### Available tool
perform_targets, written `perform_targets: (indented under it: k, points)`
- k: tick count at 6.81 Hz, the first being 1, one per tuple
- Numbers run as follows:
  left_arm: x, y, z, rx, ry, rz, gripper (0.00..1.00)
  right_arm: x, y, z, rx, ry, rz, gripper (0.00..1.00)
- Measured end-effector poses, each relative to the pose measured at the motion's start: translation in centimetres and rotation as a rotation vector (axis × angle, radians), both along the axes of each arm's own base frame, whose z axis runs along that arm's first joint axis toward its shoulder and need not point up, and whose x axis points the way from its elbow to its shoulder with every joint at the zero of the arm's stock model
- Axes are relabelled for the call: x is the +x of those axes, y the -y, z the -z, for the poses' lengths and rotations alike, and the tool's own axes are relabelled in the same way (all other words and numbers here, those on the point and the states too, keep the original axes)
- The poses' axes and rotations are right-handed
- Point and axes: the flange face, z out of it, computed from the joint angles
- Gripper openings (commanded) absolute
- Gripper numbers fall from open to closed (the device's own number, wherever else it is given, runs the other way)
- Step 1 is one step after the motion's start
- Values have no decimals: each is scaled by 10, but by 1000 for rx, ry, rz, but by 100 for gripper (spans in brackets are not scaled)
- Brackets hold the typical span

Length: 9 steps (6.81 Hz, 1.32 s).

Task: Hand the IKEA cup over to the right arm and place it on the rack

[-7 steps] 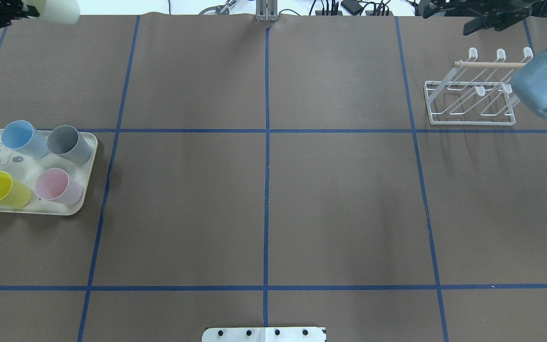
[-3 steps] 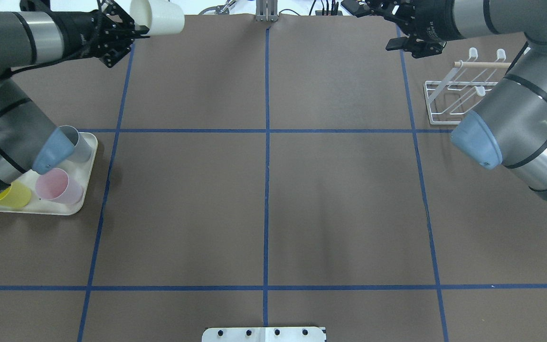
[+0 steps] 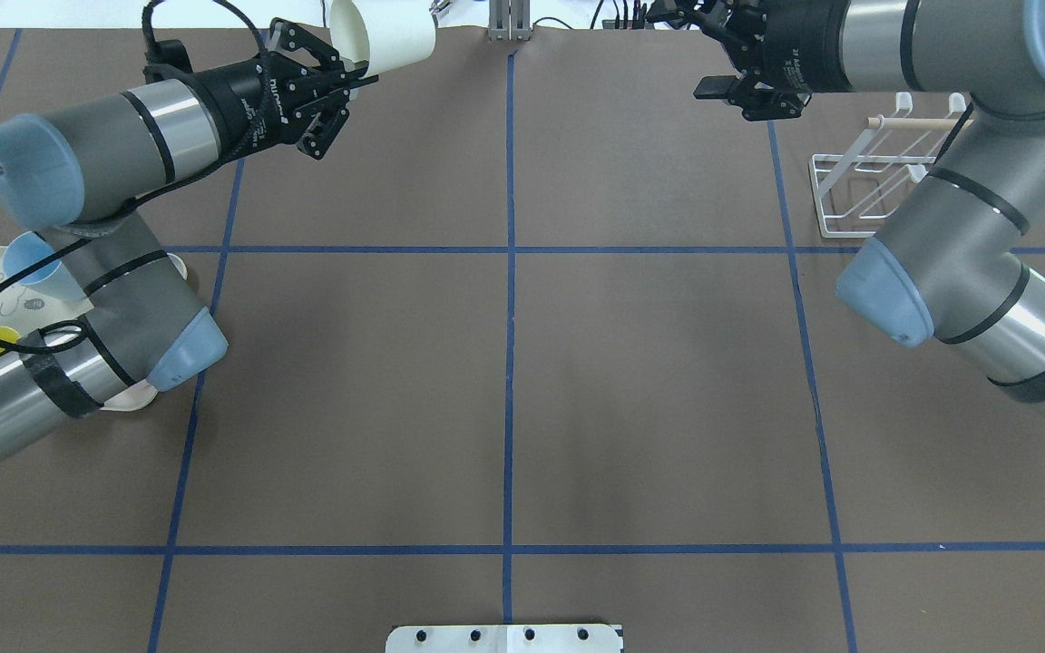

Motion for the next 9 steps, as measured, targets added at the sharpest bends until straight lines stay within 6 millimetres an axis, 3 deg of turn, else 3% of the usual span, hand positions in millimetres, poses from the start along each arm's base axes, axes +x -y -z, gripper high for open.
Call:
perform_targets:
  k: [2,4,6,9]
  points:
    - [29,-9,29,-33,-156,-23,0,-40,-28,20,-38,169,-38,99]
    - [33,-18,40,-49,-278,-58,0,-74,-51,23,-50,236,-51,99]
    - [40,-25,38,-71,-376,-78,0,-81,-55,23,-54,245,-53,99]
    - [68,-52,46,-88,-456,-116,0,-84,-56,22,-56,243,-53,99]
